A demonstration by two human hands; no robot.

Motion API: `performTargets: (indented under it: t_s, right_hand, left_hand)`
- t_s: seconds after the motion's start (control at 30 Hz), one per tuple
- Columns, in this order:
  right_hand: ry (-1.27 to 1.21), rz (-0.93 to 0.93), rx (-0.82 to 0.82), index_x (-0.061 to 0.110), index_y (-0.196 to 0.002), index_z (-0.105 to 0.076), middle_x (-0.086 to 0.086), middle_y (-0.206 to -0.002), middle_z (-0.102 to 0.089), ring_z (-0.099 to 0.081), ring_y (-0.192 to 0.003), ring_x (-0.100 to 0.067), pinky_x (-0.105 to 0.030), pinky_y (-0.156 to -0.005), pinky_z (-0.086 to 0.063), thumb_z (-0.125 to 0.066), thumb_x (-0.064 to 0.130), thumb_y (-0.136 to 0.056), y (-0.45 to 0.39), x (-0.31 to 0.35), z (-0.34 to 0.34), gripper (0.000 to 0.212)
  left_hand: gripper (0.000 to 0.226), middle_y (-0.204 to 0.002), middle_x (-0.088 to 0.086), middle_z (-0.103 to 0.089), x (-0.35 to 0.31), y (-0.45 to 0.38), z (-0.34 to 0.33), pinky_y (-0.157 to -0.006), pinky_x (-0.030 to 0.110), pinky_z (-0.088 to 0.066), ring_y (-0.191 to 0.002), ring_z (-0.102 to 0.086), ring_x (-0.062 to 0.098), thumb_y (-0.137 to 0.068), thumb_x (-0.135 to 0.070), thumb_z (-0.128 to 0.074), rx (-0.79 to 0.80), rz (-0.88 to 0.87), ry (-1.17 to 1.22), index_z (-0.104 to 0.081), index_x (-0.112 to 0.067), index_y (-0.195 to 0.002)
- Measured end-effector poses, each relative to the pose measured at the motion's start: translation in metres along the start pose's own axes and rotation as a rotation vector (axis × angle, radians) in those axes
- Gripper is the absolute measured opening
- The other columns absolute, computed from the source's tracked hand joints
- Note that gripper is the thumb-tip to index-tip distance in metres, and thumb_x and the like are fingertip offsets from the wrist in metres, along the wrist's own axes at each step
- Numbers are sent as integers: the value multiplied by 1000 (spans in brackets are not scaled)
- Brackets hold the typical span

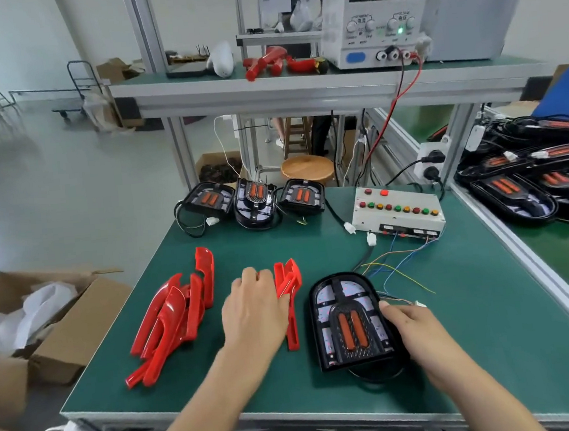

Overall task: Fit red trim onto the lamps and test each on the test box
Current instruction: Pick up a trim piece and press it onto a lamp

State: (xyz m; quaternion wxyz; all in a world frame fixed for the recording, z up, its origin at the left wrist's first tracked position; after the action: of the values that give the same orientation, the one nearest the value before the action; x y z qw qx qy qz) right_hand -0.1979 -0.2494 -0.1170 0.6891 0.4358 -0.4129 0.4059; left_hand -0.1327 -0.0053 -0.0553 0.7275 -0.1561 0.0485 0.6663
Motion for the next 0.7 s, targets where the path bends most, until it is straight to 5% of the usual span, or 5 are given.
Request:
performTargets:
  t_s: [0.27, 0.4, 0.53, 0.6, 0.7]
  right_hand:
    - [209, 87, -72, 14, -68, -68, 11, -61, -61, -52, -63, -10, -32, -66, -41, -51, 48, -102, 9, 9, 10, 50]
    - [367, 252, -247, 30, -98, -76, 16, -96, -71, -61, -87, 5, -22, -76, -42, -56, 42, -100, 20, 23, 22, 23]
    - [375, 620, -410, 24, -126, -71, 18, -116, -61, -60, -96, -1, -7, -85, -41, -68, 27, -95, 43, 54, 21, 31]
    - [567, 916, -427, 18, -132, -68, 8, -128, -60, -57, -113, -14, -21, -102, -41, -71, 21, -93, 57, 73, 9, 39]
    - [902, 1164, -388, 15, -133, -64, 1, -129, -65, -59, -117, -24, -36, -96, -44, -64, 30, -93, 66, 85, -9, 43]
  left_hand:
    - [21, -102, 3, -64, 6, -10, -4, -77, 38, -47, -100, -62, 30, -99, -33, -53, 31, -19, 9, -62, -14, -100]
    - [19, -96, 1, -65, 1, -6, 22, -79, 39, -48, -94, -61, 27, -98, -32, -61, -124, -92, 181, -68, -15, -103]
    - [22, -107, -3, -61, -31, 3, 46, -92, 38, -42, -105, -54, 24, -103, -34, -54, -97, -443, 70, -66, -21, -116]
    - [28, -117, -8, -56, -51, 7, 47, -95, 34, -36, -114, -47, 19, -106, -40, -42, -15, -617, -104, -58, -28, -125]
    - [26, -117, -10, -56, -78, 13, 46, -93, 35, -31, -116, -42, 18, -108, -41, -38, 68, -811, -214, -56, -29, -122]
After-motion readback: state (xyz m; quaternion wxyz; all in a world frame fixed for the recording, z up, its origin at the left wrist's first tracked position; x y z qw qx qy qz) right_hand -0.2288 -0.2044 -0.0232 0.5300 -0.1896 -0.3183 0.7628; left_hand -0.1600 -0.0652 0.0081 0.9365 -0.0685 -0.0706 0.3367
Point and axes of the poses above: each hand's wrist, its own y-axis away from the middle knuckle, its own z-axis out of the back of the hand, x = y × z, the point moved 5 cm from there along -y, towards the middle knuckle
